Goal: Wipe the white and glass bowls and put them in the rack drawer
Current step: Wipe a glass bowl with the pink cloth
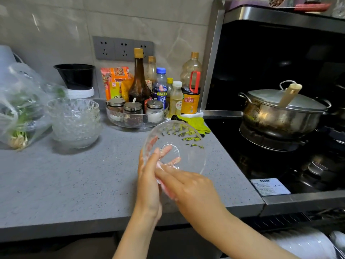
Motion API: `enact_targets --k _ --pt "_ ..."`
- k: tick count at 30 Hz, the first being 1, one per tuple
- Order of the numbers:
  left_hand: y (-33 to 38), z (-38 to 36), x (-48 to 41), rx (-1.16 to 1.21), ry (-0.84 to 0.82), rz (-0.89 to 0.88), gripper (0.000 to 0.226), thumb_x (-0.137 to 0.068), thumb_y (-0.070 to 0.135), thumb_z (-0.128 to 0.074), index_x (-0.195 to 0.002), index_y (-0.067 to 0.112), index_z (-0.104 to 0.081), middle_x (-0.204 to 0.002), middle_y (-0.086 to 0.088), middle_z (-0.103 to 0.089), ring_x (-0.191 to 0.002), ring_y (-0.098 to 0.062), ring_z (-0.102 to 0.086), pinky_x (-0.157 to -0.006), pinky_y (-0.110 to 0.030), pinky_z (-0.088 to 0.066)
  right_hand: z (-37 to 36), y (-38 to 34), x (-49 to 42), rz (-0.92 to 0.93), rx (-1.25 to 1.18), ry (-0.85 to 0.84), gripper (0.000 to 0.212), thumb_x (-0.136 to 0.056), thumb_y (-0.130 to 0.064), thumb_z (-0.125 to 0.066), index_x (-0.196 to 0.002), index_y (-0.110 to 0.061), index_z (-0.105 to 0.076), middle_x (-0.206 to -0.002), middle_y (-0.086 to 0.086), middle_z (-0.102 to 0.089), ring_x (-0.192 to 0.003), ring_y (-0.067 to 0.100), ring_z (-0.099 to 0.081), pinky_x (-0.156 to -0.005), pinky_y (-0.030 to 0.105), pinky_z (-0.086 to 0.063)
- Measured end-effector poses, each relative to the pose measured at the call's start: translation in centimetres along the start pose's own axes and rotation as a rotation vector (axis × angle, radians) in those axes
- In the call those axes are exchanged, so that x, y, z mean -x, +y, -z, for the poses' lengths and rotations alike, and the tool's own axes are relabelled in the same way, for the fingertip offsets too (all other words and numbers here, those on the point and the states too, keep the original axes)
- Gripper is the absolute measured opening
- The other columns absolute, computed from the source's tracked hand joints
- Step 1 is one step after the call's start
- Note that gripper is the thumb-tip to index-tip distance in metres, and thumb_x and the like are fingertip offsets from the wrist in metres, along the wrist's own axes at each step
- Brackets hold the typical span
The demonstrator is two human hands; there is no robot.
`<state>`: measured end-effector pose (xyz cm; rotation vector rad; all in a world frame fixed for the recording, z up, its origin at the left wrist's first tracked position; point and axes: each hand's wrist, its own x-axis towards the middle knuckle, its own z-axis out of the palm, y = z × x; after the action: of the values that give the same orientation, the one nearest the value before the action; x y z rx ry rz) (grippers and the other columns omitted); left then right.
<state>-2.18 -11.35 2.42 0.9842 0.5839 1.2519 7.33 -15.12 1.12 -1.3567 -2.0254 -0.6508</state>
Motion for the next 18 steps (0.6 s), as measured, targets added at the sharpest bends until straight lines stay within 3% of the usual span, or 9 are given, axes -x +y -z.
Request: enact_targets --k 3,6,10,13,15,18 --pt "1.0 1.4 -0.4 -0.072 -0.025 0.018 0.043 -0.081 0.051 -0.045 -0.120 0.037 -0.059 -0.111 0.000 -0.072 -0.093 -0.024 -0.071 -0.078 -0.041 -0.055 -0.1 1.6 0.9 0.134 0.038 -0.066 0.036 -0.090 -0.022 -0.048 -0.120 -0.016 -0.067 -0.116 -0.001 -0.069 -0.094 0.016 -0.069 -0.076 0.029 -0.055" --pt "1.7 2.5 -0.6 -0.157 -0.089 0.043 0.044 -0.079 0.048 -0.049 -0.120 0.037 -0.058 -0.109 0.003 -0.072 -0.094 -0.020 -0.071 -0.078 -0.043 -0.057 0.6 3.8 1.2 0.199 0.133 -0.115 0.037 -0.087 -0.027 -0.044 -0.111 -0.023 -0.073 -0.112 -0.005 -0.071 -0.099 0.015 -0.069 -0.092 0.028 -0.048" --pt "0.8 1.3 0.1 -0.042 -0.031 0.041 0.037 -0.067 0.041 -0.071 -0.103 0.042 -0.068 -0.125 0.003 -0.064 -0.111 -0.024 -0.064 -0.085 -0.040 -0.052 0.6 2.3 0.6 0.126 0.128 -0.054 0.035 -0.084 -0.027 -0.045 -0.100 -0.025 -0.076 -0.101 -0.008 -0.074 -0.087 0.010 -0.071 -0.076 0.025 -0.055" --pt "0.0 0.2 0.4 0.007 0.002 0.033 0.041 -0.067 0.041 -0.071 -0.108 0.041 -0.065 -0.121 0.003 -0.067 -0.102 -0.028 -0.068 -0.084 -0.038 -0.051 0.0 0.1 0.2 0.009 0.033 -0.012 0.034 -0.085 -0.024 -0.046 -0.103 -0.025 -0.075 -0.104 -0.010 -0.073 -0.081 0.006 -0.070 -0.059 0.020 -0.051" --pt "0.4 0.5 0.2 -0.043 -0.015 0.032 0.041 -0.078 0.047 -0.056 -0.118 0.037 -0.060 -0.111 0.002 -0.072 -0.096 -0.027 -0.071 -0.082 -0.038 -0.053 -0.1 0.1 0.5 0.026 -0.006 -0.017 0.033 -0.088 -0.024 -0.047 -0.109 -0.024 -0.073 -0.110 -0.009 -0.071 -0.085 0.006 -0.069 -0.061 0.020 -0.051" --pt "1.4 1.8 -0.6 -0.156 -0.082 0.037 0.043 -0.085 0.049 -0.043 -0.122 0.034 -0.058 -0.107 0.001 -0.073 -0.095 -0.023 -0.071 -0.080 -0.039 -0.057 0.7 2.1 1.4 0.148 0.036 -0.066 0.035 -0.089 -0.026 -0.047 -0.112 -0.021 -0.072 -0.112 -0.006 -0.071 -0.096 0.010 -0.069 -0.079 0.025 -0.055"
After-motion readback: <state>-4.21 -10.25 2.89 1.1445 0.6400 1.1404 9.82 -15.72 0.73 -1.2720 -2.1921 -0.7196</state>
